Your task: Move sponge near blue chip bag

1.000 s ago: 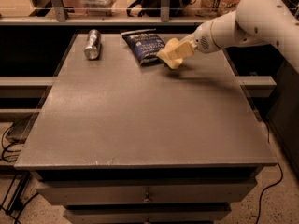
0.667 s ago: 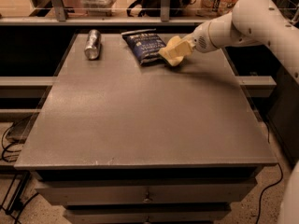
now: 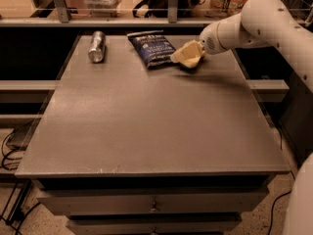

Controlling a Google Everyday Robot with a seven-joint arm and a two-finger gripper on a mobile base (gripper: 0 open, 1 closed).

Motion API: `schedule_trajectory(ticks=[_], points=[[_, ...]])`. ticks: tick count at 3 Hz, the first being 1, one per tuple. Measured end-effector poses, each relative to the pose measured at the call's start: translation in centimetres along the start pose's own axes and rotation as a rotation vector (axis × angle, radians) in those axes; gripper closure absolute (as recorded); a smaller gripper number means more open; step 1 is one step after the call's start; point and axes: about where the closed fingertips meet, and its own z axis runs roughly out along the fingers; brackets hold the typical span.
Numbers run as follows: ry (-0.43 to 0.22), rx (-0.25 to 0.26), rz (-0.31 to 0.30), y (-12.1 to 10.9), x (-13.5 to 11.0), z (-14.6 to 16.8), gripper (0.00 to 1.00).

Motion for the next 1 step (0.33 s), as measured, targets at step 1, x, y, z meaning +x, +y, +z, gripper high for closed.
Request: schedule_trajectory(ticks=[1], points=[[0.000, 0.000, 0.000, 0.01, 0.00, 0.01, 0.00]])
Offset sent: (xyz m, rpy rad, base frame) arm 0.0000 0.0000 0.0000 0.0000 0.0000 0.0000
